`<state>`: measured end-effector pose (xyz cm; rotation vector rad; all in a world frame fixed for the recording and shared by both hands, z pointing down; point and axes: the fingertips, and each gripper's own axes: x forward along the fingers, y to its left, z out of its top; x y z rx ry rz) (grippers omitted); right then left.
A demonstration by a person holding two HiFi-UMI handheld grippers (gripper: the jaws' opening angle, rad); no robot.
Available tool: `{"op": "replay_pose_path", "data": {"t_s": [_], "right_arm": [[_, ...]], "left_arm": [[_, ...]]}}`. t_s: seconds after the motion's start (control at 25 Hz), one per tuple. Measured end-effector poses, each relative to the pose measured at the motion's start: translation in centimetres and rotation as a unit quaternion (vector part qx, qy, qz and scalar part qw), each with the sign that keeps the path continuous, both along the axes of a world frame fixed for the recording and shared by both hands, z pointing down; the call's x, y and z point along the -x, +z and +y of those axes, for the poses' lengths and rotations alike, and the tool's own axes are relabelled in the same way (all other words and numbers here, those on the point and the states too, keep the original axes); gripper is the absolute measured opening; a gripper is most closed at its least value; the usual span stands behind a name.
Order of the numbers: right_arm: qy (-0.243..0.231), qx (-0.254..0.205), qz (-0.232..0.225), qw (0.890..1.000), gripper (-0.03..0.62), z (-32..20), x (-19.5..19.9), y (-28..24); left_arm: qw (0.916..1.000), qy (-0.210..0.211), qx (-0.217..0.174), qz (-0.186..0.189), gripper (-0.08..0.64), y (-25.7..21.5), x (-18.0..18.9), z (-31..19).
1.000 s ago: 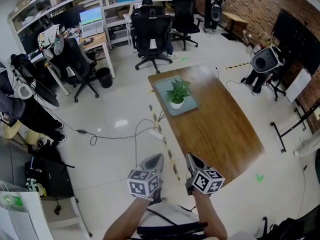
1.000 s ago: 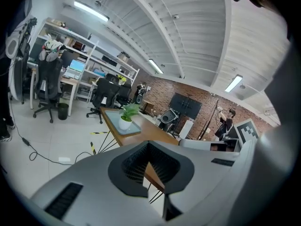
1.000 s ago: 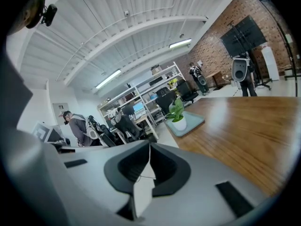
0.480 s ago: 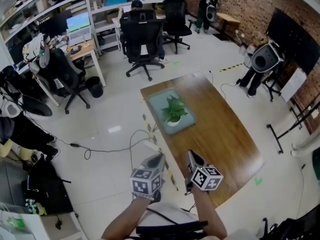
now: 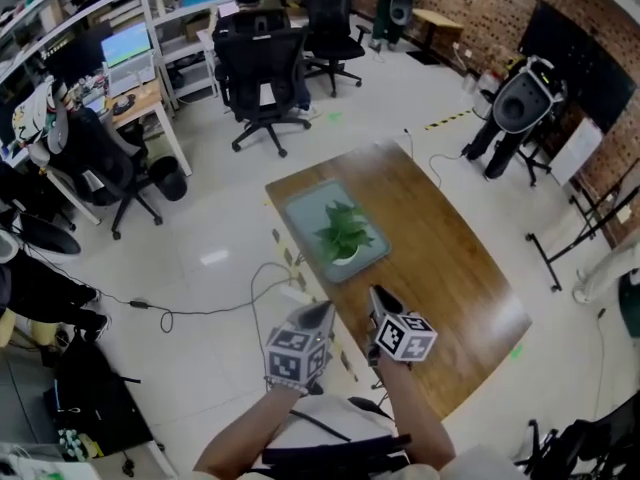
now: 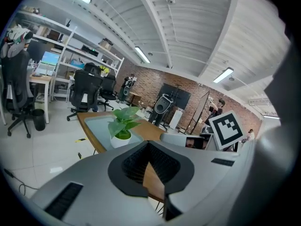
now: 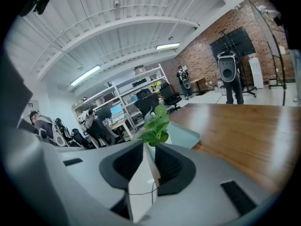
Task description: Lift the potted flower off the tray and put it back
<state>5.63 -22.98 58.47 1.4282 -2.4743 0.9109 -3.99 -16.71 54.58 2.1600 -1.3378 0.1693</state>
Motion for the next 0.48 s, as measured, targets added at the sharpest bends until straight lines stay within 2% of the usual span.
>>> {"op": "replay_pose_path", "data": {"t_s": [0.12, 0.48], "right_arm": [[0.008, 0.015, 0.002, 1.000, 0.141, -2.3, 0.4, 1.6], [0.040, 0.035, 0.022, 0.998, 0.141, -8.4, 1.1, 4.5]], "left_arm": [[0.9998, 0.022, 0.001, 0.002, -0.006, 0.4, -0.3, -1.5], [0.9982, 0.058, 0.013, 0.008, -0.005, 1.7, -0.7, -4.9]]}}
